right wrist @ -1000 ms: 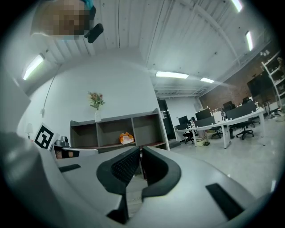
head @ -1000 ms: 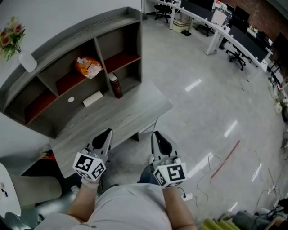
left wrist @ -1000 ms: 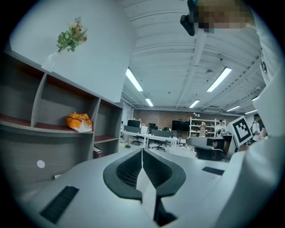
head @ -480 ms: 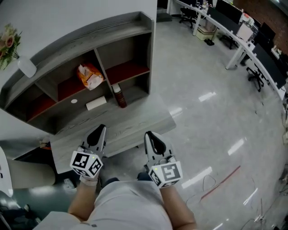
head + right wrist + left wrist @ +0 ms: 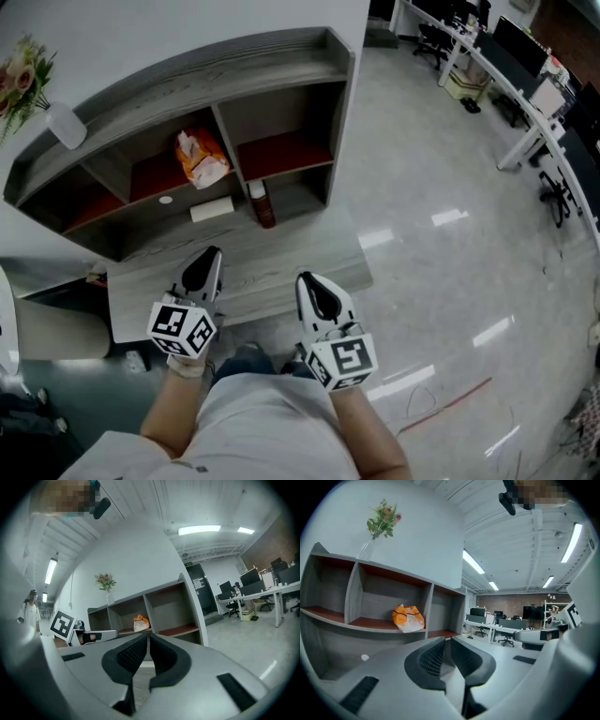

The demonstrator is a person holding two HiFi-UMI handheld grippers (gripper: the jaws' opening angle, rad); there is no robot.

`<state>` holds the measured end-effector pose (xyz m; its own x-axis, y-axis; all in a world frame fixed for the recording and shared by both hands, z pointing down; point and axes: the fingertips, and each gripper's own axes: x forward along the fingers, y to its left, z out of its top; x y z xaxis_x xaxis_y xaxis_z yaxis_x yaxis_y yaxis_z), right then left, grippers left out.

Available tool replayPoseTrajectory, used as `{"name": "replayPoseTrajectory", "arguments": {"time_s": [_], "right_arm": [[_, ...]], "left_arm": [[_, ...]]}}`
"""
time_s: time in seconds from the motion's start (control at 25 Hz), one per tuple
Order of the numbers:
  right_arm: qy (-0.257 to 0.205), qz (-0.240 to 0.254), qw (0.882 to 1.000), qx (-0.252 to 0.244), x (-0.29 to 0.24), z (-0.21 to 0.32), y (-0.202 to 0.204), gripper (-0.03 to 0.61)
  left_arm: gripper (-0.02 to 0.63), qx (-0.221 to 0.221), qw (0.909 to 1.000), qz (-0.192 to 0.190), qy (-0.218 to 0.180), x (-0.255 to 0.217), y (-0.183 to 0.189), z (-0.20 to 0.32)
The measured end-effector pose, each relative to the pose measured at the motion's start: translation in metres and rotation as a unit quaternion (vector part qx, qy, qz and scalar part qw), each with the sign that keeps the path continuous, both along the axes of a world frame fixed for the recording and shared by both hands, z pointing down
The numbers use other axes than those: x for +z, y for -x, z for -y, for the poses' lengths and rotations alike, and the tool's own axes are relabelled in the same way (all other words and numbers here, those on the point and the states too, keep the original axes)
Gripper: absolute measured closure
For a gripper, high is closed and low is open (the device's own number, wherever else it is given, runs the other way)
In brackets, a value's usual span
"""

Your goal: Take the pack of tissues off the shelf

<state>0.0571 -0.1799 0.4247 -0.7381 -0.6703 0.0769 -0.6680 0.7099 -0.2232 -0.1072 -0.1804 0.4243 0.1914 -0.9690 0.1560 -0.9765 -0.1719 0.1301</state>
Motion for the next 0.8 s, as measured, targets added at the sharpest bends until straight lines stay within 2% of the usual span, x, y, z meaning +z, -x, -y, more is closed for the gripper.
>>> {"name": "replayPoseTrajectory", "arguments": {"time_s": [0.36,0.52,0.68,0.8], "right_arm": [[-0.004,-0.006,1.0,-0.01,-0.002,0.028,0.035,0.552],[-0.019,-0.017,1.0,0.002,-0.008,0.046,0.048,0.552],[-0.031,-0.027,0.999,0.011,-0.013,0.063,0.062,0.552],[-0.033,-0.033,0.999,0.021,-0.015,0.072,0.068,0.552]], "left_arm": [[0.583,-0.049,0.9988,0.004,-0.004,-0.003,0.055,0.038],[0.526,-0.069,0.9975,-0.005,-0.007,-0.005,0.086,0.071],[0.501,-0.091,0.9958,-0.004,-0.009,-0.006,0.115,0.104],[0.492,-0.089,0.996,0.002,-0.005,-0.003,0.126,0.123]]}}
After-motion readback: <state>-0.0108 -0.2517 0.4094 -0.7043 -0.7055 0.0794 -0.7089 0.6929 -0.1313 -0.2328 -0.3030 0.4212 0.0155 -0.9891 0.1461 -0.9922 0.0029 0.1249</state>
